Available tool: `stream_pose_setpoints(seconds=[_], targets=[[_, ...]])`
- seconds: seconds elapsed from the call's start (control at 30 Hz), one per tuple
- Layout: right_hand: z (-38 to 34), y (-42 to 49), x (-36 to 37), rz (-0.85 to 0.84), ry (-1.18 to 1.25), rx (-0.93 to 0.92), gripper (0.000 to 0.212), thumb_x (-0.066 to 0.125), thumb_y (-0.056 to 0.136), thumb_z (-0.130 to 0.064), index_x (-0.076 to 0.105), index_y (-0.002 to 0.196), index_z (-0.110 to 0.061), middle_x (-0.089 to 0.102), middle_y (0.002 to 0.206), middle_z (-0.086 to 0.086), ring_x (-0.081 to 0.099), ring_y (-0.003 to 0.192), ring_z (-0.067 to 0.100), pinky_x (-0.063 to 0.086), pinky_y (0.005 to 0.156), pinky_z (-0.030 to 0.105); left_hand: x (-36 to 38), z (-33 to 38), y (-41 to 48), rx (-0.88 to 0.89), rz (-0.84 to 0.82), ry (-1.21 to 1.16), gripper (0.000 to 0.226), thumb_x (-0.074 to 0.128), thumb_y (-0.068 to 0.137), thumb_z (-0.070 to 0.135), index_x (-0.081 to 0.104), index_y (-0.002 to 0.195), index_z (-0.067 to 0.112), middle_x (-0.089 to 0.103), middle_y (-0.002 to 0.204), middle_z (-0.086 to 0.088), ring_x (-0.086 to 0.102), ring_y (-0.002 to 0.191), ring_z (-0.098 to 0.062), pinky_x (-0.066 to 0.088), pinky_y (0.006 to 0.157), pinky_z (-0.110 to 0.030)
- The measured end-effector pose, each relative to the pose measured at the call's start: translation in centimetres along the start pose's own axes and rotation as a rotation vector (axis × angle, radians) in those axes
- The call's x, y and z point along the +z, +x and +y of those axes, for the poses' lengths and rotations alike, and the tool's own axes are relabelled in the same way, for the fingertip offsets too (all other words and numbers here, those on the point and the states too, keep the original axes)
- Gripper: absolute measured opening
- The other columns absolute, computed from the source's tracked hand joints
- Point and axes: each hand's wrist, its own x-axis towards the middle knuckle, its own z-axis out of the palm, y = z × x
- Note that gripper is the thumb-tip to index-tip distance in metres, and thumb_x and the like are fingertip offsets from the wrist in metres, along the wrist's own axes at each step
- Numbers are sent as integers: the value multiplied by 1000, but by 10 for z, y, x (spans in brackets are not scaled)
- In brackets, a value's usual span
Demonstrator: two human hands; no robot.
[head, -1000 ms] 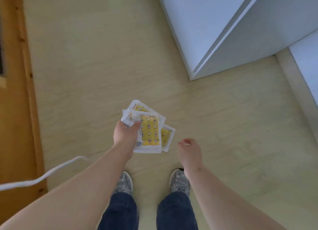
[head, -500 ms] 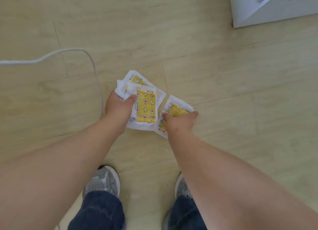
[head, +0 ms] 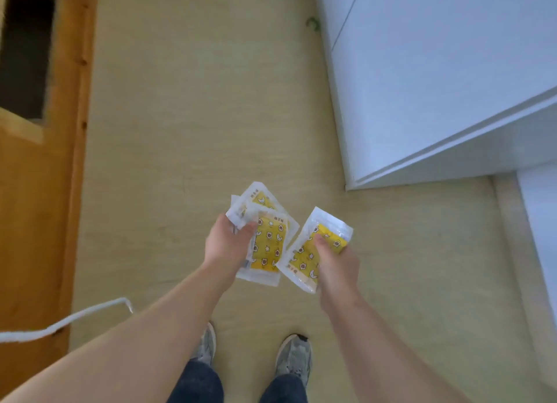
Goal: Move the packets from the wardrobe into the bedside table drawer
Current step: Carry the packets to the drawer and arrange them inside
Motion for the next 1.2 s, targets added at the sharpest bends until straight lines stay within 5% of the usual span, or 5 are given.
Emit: stream_pose_setpoints(seconds=[0.17,0.4,0.67,0.97,1.2], targets=[[-101,-83,1,-216,193,35,12,69,84,-18,67,96,-19,73,93,9,71,82,27,58,65,37,-32,100,-83,112,17,-105,15,59,92,28,54,106,25,61,90,11,58,78,-7,42,52,-23],[-229,-189,-32,-495,196,-124,9,66,87,-18,68,96,-18,75,86,6,72,78,25,57,77,47,-56,230,-213,336,-54,-224,15,64,89,21,61,104,20,71,93,0,69,83,-20,57,71,-36],[-332,-287,-67,-563,168,-428,8,65,87,-12,64,92,-18,71,96,12,70,85,30,57,79,50,-82,315,-330,490,-117,-453,8,55,93,16,62,95,20,74,79,-2,71,68,-19,58,60,-34],[-403,-333,-18,-628,243,-521,6,65,88,-16,64,93,-18,72,77,0,69,60,12,56,51,28,-131,398,-332,505,20,-627,19,45,99,33,58,94,19,69,91,-10,67,76,-28,55,68,-41],[-468,-343,83,-721,131,-542,9,64,89,-26,66,98,-26,75,89,-4,72,78,13,57,59,29,-210,486,-284,554,66,-693,13,56,94,25,57,104,16,68,96,-7,68,81,-27,58,66,-42]])
